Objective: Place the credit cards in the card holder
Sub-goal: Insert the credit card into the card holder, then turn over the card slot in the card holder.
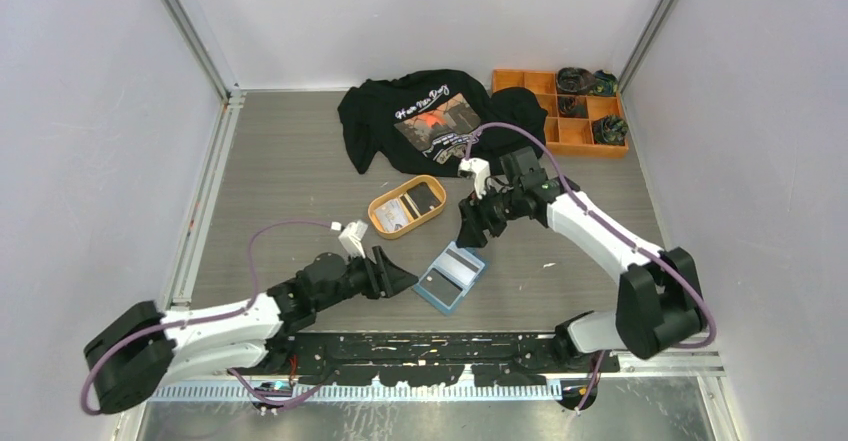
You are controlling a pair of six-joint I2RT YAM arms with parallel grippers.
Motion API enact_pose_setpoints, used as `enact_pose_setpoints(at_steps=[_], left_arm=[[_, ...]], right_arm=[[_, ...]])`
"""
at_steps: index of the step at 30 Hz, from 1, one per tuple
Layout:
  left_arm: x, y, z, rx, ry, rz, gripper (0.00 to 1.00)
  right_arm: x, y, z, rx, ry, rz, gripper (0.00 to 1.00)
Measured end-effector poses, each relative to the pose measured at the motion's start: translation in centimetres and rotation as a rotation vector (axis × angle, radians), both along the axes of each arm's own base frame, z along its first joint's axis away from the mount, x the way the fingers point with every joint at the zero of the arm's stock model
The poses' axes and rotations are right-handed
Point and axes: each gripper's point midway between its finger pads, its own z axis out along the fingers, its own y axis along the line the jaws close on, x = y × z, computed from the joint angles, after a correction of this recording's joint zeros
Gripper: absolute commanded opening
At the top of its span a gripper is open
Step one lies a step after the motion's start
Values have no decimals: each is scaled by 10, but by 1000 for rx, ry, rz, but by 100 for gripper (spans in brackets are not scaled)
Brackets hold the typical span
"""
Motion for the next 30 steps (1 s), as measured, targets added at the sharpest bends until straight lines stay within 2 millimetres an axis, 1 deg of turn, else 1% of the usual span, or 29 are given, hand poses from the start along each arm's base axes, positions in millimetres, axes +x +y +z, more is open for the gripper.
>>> enact_pose_setpoints(at_steps=[1, 2, 3, 4, 6, 9, 13, 14, 17, 20, 23, 26, 30], left_arm=[[3, 2, 11, -16, -45, 8, 82], [7, 4, 24, -39, -89, 25, 91], [10, 7, 35, -60, -128, 40, 96], [12, 10, 48, -91, -171, 61, 99], [15, 21, 69, -158, -232, 105, 99], [13, 35, 73, -200, -267, 148, 96], [10, 44, 62, -197, -254, 164, 84], [9, 45, 54, -190, -235, 165, 82], [8, 44, 44, -163, -208, 159, 77], [6, 40, 23, -94, -158, 139, 70], [4, 32, 0, -13, -95, 103, 61], [3, 25, -17, 36, -45, 76, 59], [2, 14, -24, 56, -7, 51, 57]], right_arm=[[1, -1, -2, 11, 42, -19, 68], [1, -4, -5, 20, 104, -44, 68], [2, -6, -9, 26, 151, -64, 68], [2, -8, -11, 29, 182, -78, 67], [0, -13, -16, 29, 246, -110, 66], [-4, -16, -17, 30, 287, -127, 59], [-9, -16, -24, 12, 353, -131, 51], [-9, -16, -28, 4, 374, -131, 50], [-11, -17, -39, -24, 432, -130, 49], [-13, -20, -49, -54, 471, -131, 48], [-15, -22, -56, -79, 493, -134, 48], [-15, -25, -61, -102, 503, -138, 46], [-14, -27, -67, -127, 517, -138, 45]])
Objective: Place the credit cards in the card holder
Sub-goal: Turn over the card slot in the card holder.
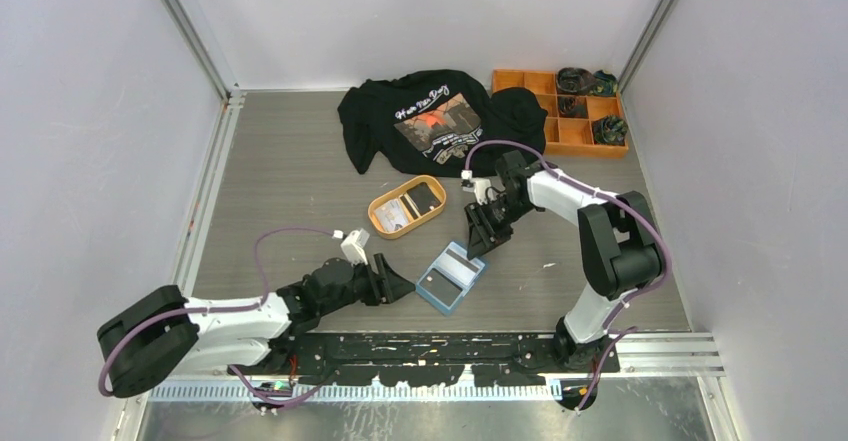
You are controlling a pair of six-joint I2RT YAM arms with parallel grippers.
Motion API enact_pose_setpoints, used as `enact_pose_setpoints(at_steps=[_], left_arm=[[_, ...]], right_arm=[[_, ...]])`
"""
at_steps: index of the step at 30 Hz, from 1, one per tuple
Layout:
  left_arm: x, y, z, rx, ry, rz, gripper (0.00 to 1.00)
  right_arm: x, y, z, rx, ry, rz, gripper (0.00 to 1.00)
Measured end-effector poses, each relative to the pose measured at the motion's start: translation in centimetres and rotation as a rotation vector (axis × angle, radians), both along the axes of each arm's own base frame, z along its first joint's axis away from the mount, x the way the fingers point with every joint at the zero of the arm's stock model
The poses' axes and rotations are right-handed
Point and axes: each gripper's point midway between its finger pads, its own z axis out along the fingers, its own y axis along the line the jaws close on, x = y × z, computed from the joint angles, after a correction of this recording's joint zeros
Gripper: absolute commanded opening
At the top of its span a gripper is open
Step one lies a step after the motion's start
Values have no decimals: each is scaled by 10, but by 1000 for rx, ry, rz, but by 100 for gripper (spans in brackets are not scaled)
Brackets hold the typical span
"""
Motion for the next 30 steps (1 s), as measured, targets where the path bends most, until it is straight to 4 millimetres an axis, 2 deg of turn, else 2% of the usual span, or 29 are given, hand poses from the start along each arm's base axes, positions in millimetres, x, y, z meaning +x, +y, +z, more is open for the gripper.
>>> enact_pose_setpoints(at_steps=[9, 30], left_arm=[[3, -20, 0, 3, 57, -3, 54], [0, -24, -15, 80, 149, 15, 51]], right_arm=[[-2, -5, -12, -44, 36, 3, 44], [-6, -4, -14, -43, 83, 8, 42]])
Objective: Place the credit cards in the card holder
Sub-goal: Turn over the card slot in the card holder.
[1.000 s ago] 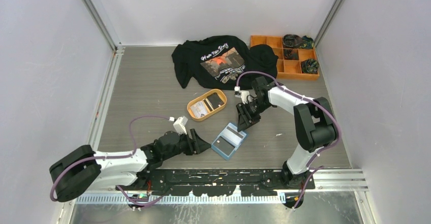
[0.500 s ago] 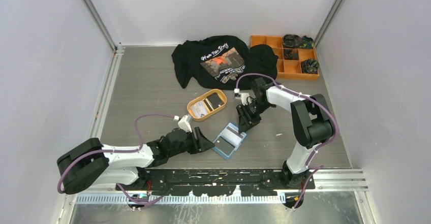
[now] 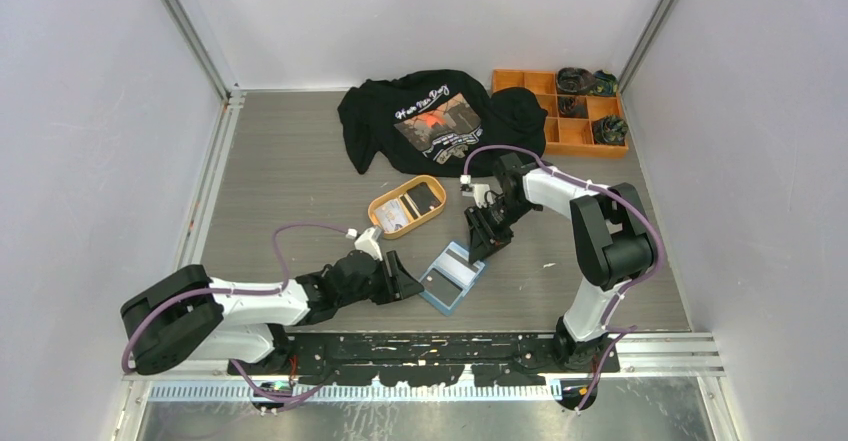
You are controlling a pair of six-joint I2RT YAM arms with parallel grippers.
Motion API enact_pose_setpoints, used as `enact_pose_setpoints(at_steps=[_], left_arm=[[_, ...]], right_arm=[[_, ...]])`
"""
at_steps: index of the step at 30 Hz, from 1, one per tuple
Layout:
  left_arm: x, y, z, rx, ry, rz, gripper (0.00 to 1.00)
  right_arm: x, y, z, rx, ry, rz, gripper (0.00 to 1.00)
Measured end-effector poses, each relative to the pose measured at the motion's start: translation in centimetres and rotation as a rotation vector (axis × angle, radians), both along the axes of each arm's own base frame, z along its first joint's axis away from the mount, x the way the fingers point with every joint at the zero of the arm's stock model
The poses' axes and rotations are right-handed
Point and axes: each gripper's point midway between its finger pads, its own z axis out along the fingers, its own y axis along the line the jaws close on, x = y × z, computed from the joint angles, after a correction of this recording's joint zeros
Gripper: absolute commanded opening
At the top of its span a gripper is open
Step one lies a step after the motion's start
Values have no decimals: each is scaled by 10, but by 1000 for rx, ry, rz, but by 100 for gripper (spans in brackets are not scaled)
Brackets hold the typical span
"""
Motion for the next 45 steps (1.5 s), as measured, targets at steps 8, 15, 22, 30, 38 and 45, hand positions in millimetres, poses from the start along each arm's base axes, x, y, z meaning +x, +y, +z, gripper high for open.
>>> enact_pose_setpoints(at_steps=[8, 15, 22, 30, 38, 45], left_arm=[[0, 0, -4, 13, 9, 0, 50], [1, -2, -2, 13, 9, 0, 50], [2, -4, -6, 26, 19, -2, 49], [2, -5, -9, 34, 28, -6, 49], [3, -7, -9, 36, 29, -7, 49], [3, -8, -10, 38, 30, -7, 48]], right_arm=[[1, -2, -2, -19, -4, -5, 42], [1, -4, -3, -28, -6, -5, 42], [2, -4, -7, -34, 8, -4, 42], [2, -2, -7, -32, 17, -2, 41], [0, 3, -1, 3, 36, 0, 38], [-3, 10, 7, 54, 61, 0, 35]])
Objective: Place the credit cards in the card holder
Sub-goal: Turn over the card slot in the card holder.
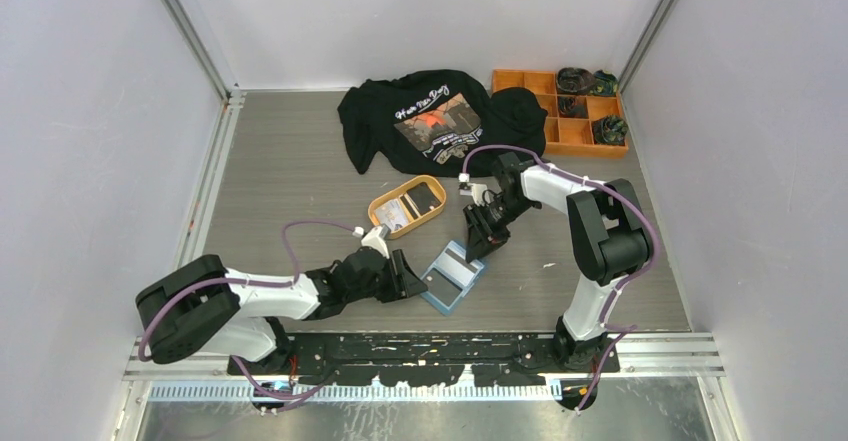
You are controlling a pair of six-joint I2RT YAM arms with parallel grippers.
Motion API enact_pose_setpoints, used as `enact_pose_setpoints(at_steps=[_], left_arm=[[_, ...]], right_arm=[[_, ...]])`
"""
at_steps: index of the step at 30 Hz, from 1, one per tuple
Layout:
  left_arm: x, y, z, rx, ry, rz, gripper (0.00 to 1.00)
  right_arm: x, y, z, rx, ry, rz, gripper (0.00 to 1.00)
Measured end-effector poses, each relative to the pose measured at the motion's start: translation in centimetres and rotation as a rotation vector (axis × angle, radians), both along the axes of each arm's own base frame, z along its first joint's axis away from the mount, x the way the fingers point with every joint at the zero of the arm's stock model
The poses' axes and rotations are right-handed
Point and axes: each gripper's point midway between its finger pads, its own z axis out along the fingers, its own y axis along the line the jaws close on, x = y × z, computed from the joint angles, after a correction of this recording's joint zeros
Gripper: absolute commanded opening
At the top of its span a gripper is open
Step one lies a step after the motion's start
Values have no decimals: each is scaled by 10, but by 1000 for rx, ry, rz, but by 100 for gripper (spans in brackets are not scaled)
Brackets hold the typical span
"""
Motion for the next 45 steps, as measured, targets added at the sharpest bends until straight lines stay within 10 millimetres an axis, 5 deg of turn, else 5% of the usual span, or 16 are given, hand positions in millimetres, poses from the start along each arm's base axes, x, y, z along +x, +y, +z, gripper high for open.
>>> enact_pose_setpoints(at_steps=[45], left_arm=[[16, -7, 5, 39, -35, -12, 48]], right_arm=[[-3, 11, 18, 107, 62, -19, 25]])
